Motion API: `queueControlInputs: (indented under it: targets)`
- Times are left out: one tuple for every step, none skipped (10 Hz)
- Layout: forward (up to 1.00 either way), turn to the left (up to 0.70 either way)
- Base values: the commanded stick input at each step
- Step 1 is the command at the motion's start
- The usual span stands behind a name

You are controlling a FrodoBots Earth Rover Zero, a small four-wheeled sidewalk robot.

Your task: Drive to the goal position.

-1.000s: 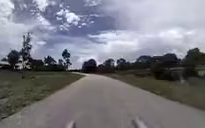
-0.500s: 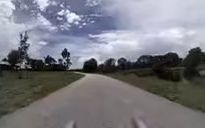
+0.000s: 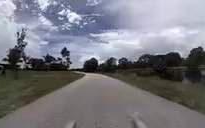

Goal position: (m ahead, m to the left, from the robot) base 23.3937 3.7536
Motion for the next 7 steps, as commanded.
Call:
queueControlInputs:
  targets:
    - [0.85,0.00]
    - [0.85,0.00]
    - [0.85,0.00]
    - [0.85,0.00]
    - [0.85,0.00]
    - [0.85,-0.13]
    - [0.85,-0.25]
